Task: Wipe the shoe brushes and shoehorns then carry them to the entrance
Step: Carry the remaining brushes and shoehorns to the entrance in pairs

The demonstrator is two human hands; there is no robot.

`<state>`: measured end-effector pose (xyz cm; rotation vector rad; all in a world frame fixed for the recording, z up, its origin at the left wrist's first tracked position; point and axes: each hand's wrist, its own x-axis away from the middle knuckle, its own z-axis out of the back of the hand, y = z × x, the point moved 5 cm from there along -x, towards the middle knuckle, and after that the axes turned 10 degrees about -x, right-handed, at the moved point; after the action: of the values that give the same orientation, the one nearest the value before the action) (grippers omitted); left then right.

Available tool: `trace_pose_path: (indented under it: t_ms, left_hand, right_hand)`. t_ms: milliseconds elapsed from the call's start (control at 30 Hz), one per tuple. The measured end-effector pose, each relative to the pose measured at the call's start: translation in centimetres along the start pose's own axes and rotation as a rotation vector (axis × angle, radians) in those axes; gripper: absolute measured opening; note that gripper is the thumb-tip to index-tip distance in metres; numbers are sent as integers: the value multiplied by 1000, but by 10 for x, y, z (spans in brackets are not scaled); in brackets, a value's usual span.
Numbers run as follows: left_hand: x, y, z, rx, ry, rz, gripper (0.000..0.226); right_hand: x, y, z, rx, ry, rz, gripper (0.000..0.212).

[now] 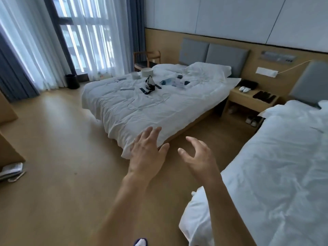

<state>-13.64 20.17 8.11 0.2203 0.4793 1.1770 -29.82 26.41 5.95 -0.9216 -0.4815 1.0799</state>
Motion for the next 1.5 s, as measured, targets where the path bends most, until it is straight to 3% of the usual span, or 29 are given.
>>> trace_pose_path:
  t_ms: [267,500,900,1167,1500]
  left_hand:
    - [-173,-10,-15,54,-63,-143,61]
    - [-260,0,-62,89,-185,-223,60]
    - [-429,37,-134,10,-157,-228,61]
    - [-561,131,-175,-28,-92,-276,61]
    - [-645,259,-285,22,-190,-490,59]
  right_hand:
    - [-140,-17,-7,15,195,-89,56]
    - [-214,13,-3,51,307,-201,55]
    - [-407,59,16,-4,279,-173,58]
    - [-548,92,83,-52,266,-135,59]
    - [-607,182,172,4,442,-277,56]
